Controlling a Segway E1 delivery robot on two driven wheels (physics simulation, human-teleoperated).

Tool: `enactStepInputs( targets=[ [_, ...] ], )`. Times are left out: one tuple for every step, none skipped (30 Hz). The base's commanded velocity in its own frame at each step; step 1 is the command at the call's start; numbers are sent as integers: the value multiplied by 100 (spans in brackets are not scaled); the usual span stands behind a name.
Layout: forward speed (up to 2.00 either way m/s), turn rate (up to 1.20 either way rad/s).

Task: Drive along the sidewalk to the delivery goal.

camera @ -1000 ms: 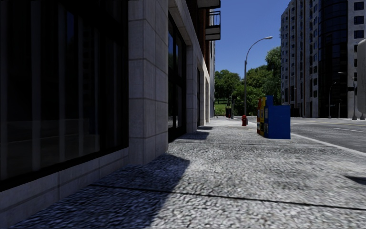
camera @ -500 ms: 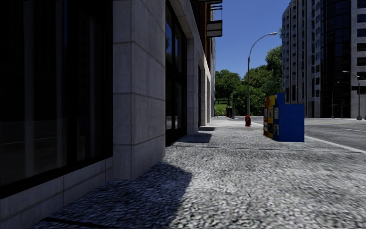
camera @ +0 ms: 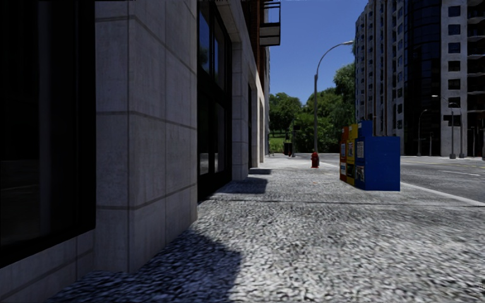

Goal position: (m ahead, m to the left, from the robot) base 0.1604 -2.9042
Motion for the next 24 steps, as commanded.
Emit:
enactStepInputs(
  targets=[
    [116, -101],
    [116, -101],
    [116, -102],
    [116, -102],
    [116, -102],
    [116, -25],
    [116, -4],
    [116, 0],
    [116, 0],
    [116, 0],
    [116, 0],
    [116, 0],
    [116, 0],
    [116, 0],
    [116, 0],
    [116, 0],
    [116, 0],
    [116, 0],
    [116, 0],
    [116, 0],
    [116, 0],
    [116, 0],
    [116, 0],
    [116, 0]
  ],
)
